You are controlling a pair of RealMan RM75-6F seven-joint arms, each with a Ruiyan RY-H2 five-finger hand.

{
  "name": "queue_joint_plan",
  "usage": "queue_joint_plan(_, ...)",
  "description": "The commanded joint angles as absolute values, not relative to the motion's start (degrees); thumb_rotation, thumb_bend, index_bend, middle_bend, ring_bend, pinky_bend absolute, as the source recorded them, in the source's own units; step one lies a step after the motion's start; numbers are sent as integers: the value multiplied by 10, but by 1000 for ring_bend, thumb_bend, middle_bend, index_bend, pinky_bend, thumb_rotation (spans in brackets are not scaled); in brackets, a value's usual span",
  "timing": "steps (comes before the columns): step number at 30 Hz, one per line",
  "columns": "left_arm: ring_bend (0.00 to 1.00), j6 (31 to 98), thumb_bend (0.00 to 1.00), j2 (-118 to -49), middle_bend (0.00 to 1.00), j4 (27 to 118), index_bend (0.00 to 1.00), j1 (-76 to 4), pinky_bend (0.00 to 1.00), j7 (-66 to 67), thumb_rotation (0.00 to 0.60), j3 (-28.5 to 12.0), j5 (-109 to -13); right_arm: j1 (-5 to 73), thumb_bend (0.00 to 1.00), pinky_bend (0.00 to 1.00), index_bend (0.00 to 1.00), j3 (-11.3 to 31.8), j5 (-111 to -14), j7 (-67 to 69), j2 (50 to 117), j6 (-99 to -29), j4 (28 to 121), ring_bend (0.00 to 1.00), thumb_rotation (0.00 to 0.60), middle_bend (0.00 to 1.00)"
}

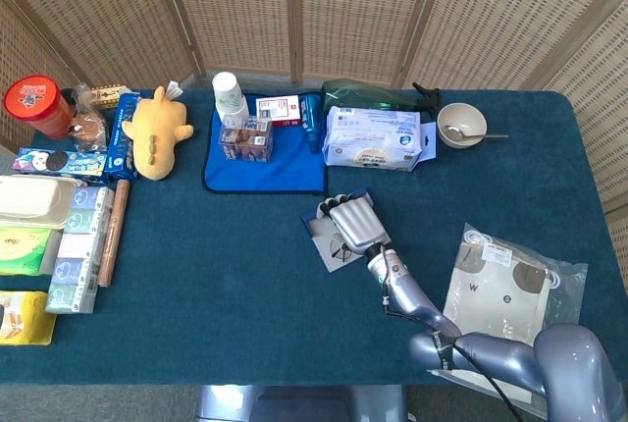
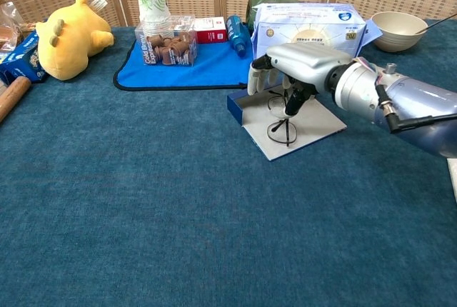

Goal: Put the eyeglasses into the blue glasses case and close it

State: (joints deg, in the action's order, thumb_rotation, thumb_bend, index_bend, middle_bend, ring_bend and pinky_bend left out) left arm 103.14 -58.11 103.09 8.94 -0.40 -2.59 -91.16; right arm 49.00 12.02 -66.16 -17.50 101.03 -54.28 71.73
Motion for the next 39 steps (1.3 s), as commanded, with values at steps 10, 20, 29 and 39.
queue_joint_plan(10,0,1028,293,-586,132,1020,207,88,0,-16,600,-26,-911,501,359,380,333,148,-634,-210,950,-521,811,316,599,374)
queue_joint_plan(20,0,1026,293,-591,132,1008,207,88,0,-29,600,-27,-906,542,477,309,300,162,-530,-285,921,-480,852,274,214,373)
queue_joint_plan(29,0,1025,293,-592,131,1000,206,90,0,-37,600,-26,-903,574,478,277,292,165,-477,-313,932,-474,830,251,148,351)
queue_joint_plan(39,0,1024,293,-591,131,999,207,90,0,-37,600,-26,-902,629,475,276,289,150,-390,-373,958,-448,768,251,138,349)
